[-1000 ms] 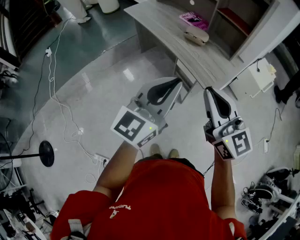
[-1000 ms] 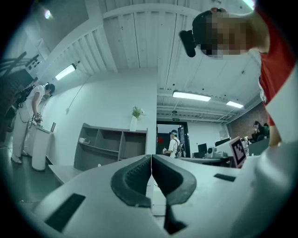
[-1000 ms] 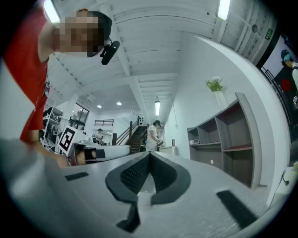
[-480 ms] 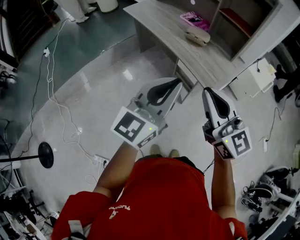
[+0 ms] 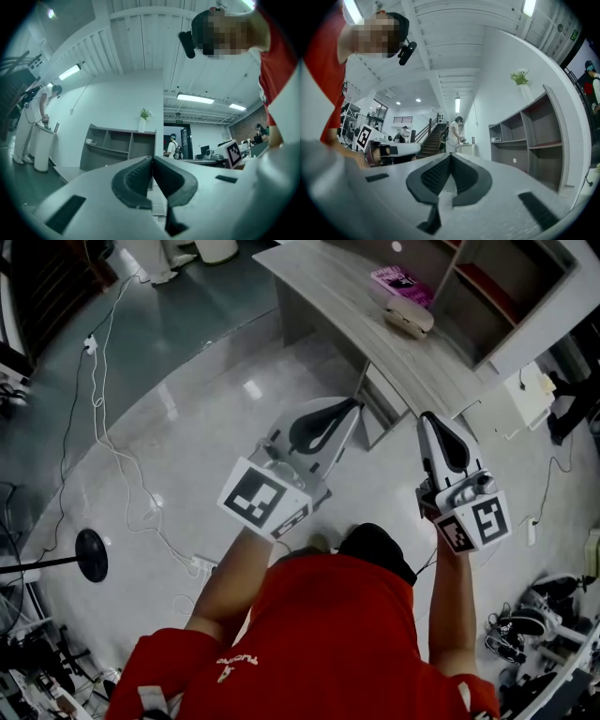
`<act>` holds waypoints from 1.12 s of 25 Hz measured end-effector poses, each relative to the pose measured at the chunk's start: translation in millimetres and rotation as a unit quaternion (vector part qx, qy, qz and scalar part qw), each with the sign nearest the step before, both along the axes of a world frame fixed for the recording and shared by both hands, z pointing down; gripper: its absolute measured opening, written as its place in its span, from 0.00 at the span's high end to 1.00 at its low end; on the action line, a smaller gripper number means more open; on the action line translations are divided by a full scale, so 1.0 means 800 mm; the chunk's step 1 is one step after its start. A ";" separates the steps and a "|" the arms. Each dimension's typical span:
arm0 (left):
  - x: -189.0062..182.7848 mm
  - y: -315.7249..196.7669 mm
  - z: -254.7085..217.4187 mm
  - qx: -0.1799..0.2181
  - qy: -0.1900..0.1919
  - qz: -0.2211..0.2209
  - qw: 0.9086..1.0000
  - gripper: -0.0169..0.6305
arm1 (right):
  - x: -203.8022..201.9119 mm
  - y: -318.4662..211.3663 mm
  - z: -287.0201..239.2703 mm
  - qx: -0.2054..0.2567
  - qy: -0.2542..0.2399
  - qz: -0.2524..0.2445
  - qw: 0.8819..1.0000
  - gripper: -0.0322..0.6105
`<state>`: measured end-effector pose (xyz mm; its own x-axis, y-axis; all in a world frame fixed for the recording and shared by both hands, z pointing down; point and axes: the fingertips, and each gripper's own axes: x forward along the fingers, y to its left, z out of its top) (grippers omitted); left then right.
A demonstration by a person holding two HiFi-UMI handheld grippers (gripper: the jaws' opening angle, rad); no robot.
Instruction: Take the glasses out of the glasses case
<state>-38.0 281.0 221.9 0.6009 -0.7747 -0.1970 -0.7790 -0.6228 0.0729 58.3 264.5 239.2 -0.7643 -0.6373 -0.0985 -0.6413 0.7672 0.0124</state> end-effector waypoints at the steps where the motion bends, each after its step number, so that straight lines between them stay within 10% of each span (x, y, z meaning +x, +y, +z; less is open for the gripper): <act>1: -0.003 -0.003 0.001 0.001 0.001 0.000 1.000 0.95 | -0.002 -0.005 0.001 0.000 0.002 0.001 1.000 0.94; 19: -0.013 -0.197 0.014 0.003 -0.029 -0.028 0.999 0.95 | 0.021 -0.225 0.028 0.007 0.019 0.009 1.000 0.94; 28: 0.014 -0.358 0.015 0.003 -0.044 -0.042 0.998 0.95 | 0.053 -0.398 0.083 -0.009 0.102 0.013 0.995 0.94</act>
